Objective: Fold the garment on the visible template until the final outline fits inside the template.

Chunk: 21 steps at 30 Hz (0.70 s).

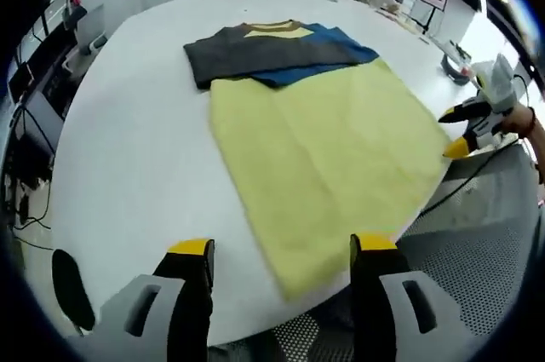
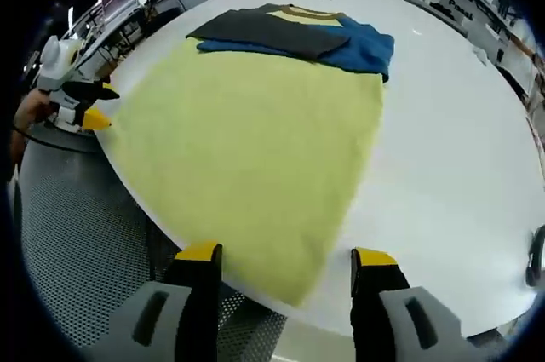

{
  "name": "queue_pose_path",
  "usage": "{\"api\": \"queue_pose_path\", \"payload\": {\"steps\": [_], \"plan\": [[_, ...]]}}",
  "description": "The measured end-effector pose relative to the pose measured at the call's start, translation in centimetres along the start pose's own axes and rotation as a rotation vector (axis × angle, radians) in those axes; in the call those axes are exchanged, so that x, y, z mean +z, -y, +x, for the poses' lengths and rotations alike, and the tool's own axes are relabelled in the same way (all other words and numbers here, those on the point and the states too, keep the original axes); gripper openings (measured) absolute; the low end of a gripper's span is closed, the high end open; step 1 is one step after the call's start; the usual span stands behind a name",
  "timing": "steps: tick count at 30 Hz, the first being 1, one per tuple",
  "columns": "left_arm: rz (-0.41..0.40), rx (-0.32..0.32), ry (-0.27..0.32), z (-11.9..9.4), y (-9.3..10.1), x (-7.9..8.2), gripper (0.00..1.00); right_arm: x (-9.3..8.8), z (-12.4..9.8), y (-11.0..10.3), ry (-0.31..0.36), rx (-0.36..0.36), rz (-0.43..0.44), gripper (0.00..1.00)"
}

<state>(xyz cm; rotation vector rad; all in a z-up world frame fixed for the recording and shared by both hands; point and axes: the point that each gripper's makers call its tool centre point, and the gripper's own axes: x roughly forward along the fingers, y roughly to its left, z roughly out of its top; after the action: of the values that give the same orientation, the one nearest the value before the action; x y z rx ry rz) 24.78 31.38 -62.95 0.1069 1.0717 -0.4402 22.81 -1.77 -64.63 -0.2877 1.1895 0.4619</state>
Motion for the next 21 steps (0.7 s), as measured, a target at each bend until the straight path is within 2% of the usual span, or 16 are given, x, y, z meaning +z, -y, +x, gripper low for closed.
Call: {"api": "queue_pose_path", "payload": {"steps": [2, 5, 6, 8, 11, 12, 13, 15, 21], "plan": [[0.001, 0.001, -0.006, 0.0, 0.0, -0.1, 0.55, 0.0, -0.1, 0.0, 0.001, 0.003, 0.007, 0.49], [0.02, 0.01, -0.03, 0.2, 0.1, -0.6, 0.39, -0.2, -0.2, 0.2, -0.005, -0.004, 0.038, 0.42], [0.039, 0.017, -0.042, 0.3, 0.0, -0.9, 0.37, -0.3, -0.2, 0.3, -0.008, -0.009, 0.039, 0.39], [0.039, 0.028, -0.054, 0.4, 0.0, -1.1, 0.4, -0.5, -0.4, 0.5, -0.015, -0.018, 0.045, 0.31], [0.014, 0.025, -0.069, 0.2, 0.0, -1.3, 0.35, -0.5, -0.3, 0.6, -0.015, -0.02, 0.051, 0.26], [0.023, 0.028, -0.059, 0.2, -0.1, -1.1, 0.33, -0.5, -0.3, 0.7, -0.017, -0.026, 0.055, 0.24], [0.003, 0.037, -0.085, 0.0, -0.2, -1.5, 0.3, -0.6, -0.4, 0.8, -0.022, -0.028, 0.056, 0.21], [0.007, 0.039, -0.102, 0.0, -0.3, -1.8, 0.22, -0.8, -0.4, 0.8, -0.031, -0.031, 0.057, 0.16], [-0.007, 0.041, -0.109, 0.0, 0.1, -2.1, 0.18, -1.3, -0.7, 1.0, -0.048, -0.039, 0.062, 0.11]]}}
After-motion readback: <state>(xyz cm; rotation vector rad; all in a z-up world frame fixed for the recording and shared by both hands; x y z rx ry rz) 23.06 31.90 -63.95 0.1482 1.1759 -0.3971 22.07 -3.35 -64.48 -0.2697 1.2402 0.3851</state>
